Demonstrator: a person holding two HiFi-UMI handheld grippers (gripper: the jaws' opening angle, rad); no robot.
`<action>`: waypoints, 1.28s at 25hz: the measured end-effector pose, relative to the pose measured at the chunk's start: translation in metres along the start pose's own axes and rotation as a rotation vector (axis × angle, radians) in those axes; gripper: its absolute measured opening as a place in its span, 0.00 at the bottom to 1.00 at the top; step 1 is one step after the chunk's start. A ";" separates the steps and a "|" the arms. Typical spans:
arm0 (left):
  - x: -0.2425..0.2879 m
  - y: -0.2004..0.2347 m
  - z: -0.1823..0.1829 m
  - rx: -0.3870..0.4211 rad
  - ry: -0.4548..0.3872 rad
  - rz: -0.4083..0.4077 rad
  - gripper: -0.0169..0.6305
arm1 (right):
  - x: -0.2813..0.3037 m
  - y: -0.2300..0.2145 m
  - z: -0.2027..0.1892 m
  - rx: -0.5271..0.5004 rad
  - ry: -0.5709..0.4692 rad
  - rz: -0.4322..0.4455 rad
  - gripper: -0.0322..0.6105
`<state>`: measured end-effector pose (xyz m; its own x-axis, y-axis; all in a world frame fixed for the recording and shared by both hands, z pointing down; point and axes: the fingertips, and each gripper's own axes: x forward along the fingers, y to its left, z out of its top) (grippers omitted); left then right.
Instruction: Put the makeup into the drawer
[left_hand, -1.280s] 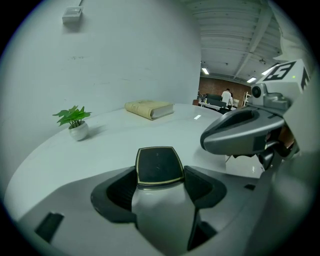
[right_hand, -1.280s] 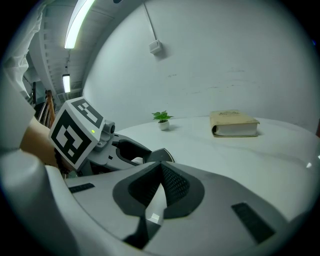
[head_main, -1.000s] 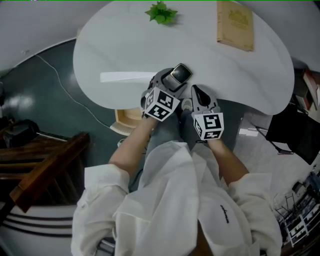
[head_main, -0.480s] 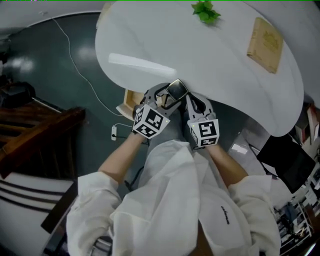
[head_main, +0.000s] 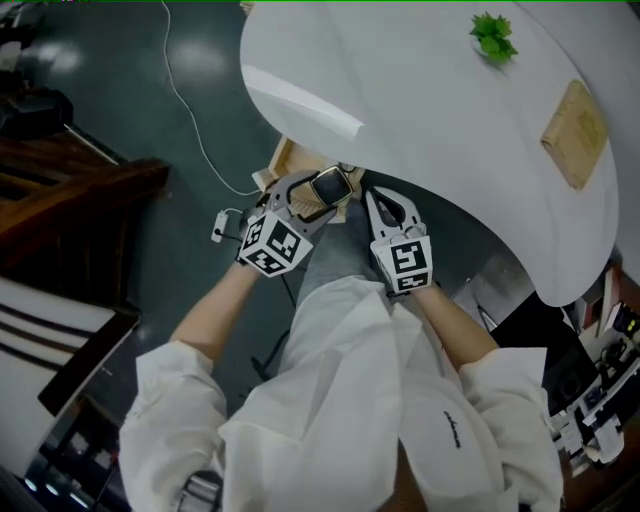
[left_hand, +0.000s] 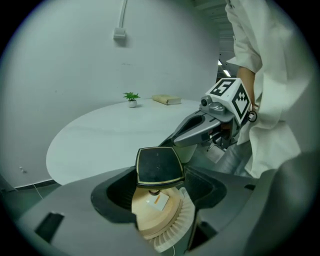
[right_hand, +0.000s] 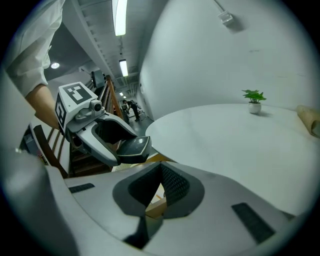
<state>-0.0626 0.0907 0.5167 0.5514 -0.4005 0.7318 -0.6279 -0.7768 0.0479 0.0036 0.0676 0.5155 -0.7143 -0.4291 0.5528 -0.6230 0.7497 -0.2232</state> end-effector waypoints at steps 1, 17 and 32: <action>0.001 0.001 -0.009 0.009 0.013 -0.008 0.51 | 0.005 0.006 -0.003 -0.010 0.011 0.016 0.08; 0.080 0.001 -0.104 0.411 0.169 -0.306 0.51 | 0.070 0.016 -0.065 -0.052 0.122 0.051 0.08; 0.120 -0.002 -0.127 0.656 0.349 -0.513 0.51 | 0.086 0.012 -0.084 0.004 0.121 0.002 0.08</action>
<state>-0.0649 0.1055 0.6906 0.4126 0.1584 0.8971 0.1479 -0.9833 0.1056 -0.0390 0.0821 0.6273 -0.6724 -0.3633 0.6449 -0.6230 0.7483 -0.2279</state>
